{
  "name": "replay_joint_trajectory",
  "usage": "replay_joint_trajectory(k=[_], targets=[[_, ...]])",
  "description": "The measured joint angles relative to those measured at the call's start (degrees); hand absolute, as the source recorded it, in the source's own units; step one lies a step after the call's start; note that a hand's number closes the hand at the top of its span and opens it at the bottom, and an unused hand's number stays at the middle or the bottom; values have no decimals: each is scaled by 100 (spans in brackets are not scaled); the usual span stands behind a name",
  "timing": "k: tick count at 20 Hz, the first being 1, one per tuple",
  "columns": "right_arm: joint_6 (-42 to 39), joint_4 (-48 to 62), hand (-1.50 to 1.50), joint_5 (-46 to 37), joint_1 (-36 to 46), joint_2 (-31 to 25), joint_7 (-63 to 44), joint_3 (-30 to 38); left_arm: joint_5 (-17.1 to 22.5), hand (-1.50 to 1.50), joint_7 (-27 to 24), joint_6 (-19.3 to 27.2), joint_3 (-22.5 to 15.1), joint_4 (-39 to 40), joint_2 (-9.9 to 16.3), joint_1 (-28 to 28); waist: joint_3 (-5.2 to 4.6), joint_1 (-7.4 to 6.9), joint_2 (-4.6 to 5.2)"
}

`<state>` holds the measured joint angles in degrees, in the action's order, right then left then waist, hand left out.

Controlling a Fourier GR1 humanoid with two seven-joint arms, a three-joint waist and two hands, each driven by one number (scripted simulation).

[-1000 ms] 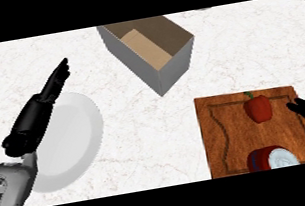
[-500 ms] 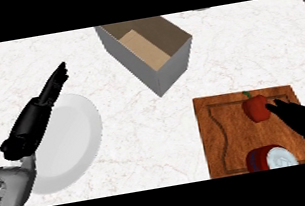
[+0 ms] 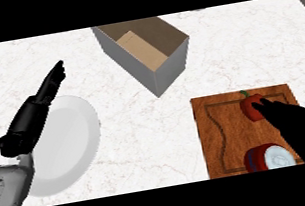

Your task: Pick the can from the cutting board and place it in the cardboard box

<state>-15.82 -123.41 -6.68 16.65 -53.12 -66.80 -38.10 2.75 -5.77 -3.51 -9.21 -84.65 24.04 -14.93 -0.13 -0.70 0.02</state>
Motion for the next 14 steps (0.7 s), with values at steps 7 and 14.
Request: replay_joint_trajectory(k=[7, 14], targets=[[-3, 490, -150, -254, 128, 446, 37, -188, -76, 0, 117, -22, 50, -230, -38, 127, 4, 10, -6], [-45, 809, -150, -517, -44, 757, 231, -198, -135, 0, 49, -116, 169, -221, -107, 222, 8, 50, -6]])
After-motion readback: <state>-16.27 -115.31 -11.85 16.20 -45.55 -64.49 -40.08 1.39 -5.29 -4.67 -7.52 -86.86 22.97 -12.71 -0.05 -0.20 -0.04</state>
